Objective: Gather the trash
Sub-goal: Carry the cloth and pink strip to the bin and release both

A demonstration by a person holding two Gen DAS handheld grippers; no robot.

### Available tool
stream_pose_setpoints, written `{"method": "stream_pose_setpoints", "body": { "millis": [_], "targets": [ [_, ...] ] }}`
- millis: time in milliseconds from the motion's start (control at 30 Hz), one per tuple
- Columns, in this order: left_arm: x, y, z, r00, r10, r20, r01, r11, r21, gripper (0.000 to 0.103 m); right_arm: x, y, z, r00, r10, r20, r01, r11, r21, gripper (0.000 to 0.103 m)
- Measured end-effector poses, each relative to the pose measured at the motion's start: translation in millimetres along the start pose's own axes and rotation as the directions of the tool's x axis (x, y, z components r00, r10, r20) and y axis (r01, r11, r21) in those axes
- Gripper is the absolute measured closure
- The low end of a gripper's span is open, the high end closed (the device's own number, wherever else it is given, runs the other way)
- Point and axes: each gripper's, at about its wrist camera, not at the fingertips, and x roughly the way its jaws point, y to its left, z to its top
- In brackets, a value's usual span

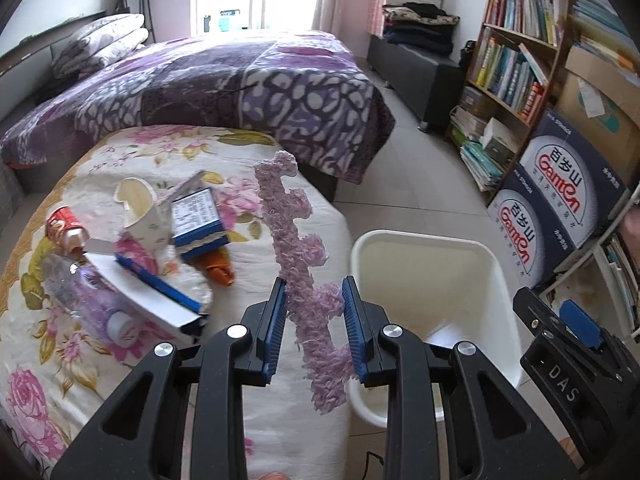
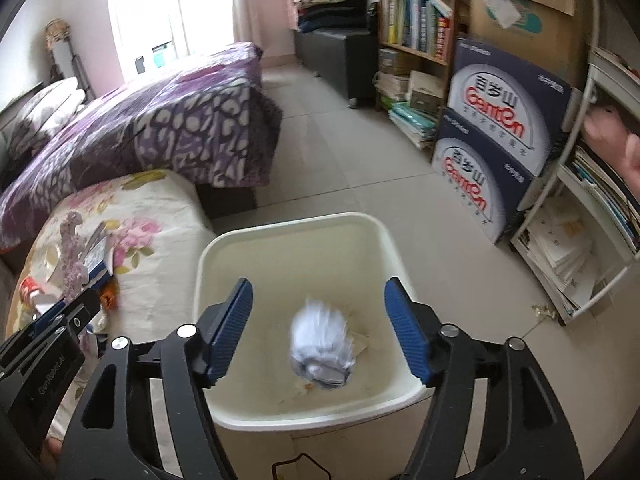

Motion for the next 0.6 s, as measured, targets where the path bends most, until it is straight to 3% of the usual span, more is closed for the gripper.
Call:
{"method": "stream_pose_setpoints", "body": {
  "millis": [267, 600],
  "targets": [
    [11.4, -27.3, -4.0, 0.999, -0.046, -0.029, 0.047, 0.998, 0.044, 0.075, 2.1, -33.8, 3.7, 0.999, -0.051, -0.007, 0.051, 0.996, 0.073, 0.031],
    [26.2, -60.7, -11.0, 0.983, -0.150, -0.103, 0.158, 0.985, 0.072, 0.074, 3.3, -67.1, 2.9, 0.995, -0.094, -0.035, 0.099, 0.980, 0.172, 0.023]
  ]
}}
